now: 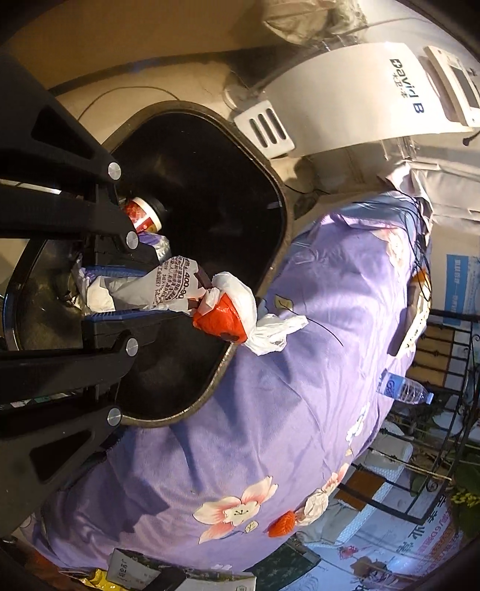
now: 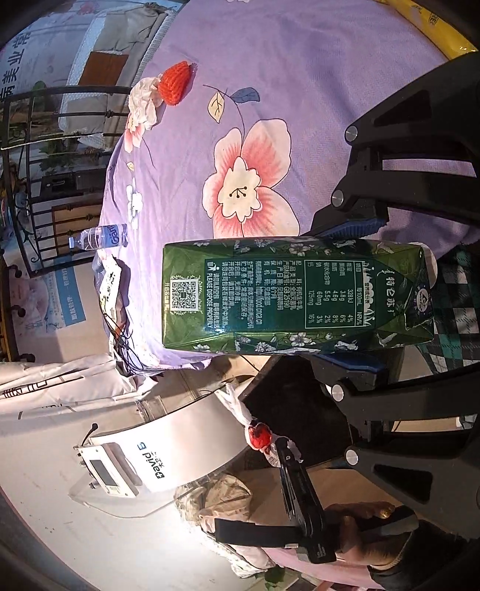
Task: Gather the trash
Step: 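Open the left tool to drop the white bag into the bin, then lower the green carton into the black bin and open the right tool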
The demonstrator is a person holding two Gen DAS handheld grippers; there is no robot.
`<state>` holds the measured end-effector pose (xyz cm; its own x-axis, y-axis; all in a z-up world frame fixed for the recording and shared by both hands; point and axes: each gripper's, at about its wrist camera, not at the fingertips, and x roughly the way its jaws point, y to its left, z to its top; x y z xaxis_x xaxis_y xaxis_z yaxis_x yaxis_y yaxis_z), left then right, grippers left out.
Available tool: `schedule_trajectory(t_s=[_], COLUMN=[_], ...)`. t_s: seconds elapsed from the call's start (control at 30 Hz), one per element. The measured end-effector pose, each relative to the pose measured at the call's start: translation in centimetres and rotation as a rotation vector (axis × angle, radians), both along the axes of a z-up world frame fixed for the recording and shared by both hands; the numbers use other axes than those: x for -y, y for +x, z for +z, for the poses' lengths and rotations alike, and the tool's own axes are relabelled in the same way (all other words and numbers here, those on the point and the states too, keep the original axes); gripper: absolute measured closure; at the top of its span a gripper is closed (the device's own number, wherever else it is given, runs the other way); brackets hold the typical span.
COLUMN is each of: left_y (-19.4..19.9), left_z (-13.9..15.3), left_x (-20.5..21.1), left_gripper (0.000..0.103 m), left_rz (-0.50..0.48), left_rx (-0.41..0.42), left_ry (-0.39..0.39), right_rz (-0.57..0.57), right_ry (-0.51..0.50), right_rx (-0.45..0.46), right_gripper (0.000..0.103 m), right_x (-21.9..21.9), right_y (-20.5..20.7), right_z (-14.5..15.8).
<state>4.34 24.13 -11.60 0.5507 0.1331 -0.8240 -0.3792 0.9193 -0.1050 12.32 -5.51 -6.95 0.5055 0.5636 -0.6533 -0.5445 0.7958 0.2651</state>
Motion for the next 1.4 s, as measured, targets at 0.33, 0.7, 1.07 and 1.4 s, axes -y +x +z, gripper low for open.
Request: schedule_trajectory(t_s=[0.33, 0.7, 1.07, 1.4], left_y=[0.1, 0.1, 0.0, -1.3], left_z=[-1.3, 0.2, 1.9, 2.9], left_x=[-0.8, -1.9, -3.7, -7.3], left_gripper=[0.027, 0.02, 0.017, 0.017], left_rz=[0.015, 0.06, 0.112, 0.207], left_rx=[-0.054, 0.008, 0.065, 0.115], left_ry=[-0.029, -0.035, 0.01, 0.01], right_rz=[0.016, 0.136, 0.317, 0.4], right_ry=[-0.007, 0.012, 0.052, 0.06], right_rx=[-0.022, -0.078, -0.228, -0.363], right_gripper=[0.053, 0.053, 0.053, 0.053], right_x=[-0.5, -4.4, -12.9, -19.3], right_y=[0.3, 0.5, 0.9, 1.5], right_z=[-0.7, -2.1, -4.9, -7.7])
